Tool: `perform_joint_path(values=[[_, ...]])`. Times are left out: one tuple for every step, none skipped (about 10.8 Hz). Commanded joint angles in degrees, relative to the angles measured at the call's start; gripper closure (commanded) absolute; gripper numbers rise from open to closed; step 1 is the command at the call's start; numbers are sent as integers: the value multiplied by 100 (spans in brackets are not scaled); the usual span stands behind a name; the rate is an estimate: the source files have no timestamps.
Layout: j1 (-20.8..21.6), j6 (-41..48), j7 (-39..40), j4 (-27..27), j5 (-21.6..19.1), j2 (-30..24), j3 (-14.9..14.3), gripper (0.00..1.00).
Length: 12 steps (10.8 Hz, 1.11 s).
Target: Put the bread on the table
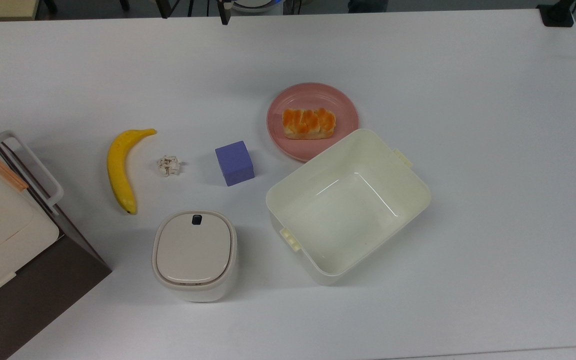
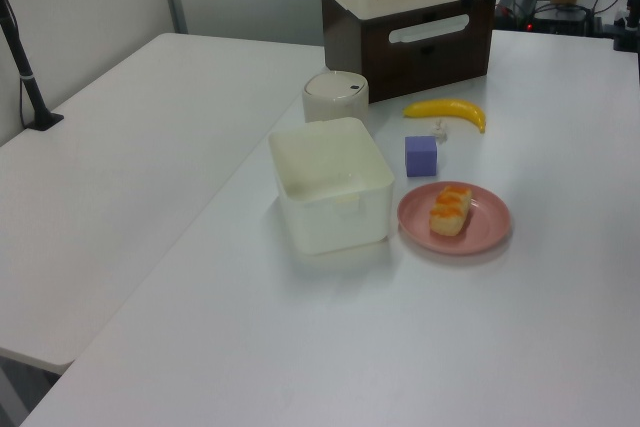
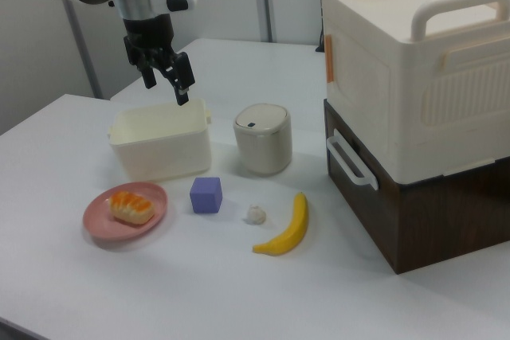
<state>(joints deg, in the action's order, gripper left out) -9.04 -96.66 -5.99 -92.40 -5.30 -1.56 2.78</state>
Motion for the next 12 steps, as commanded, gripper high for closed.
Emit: perform_joint_path(values=[[-37, 165, 80, -6, -94, -64, -32, 0], [-28, 165, 54, -6, -94, -64, -32, 0], [-28, 200, 45, -6, -85, -64, -32, 0], [-28, 278, 80, 2, -68, -64, -32, 0], [-28, 340, 89, 2, -68, -64, -32, 0], [-28, 349, 80, 2, -68, -64, -32, 0], [-36, 358, 106, 2, -50, -64, -32, 0], [-37, 367, 107, 2, -41, -55, -32, 0], [-37, 367, 89, 2, -50, -64, -32, 0], [-54, 349, 19, 20, -137, -47, -41, 0], [-89, 358, 123, 11, -129, -73, -58, 0], [-89, 367, 115, 11, -129, -64, -67, 0]])
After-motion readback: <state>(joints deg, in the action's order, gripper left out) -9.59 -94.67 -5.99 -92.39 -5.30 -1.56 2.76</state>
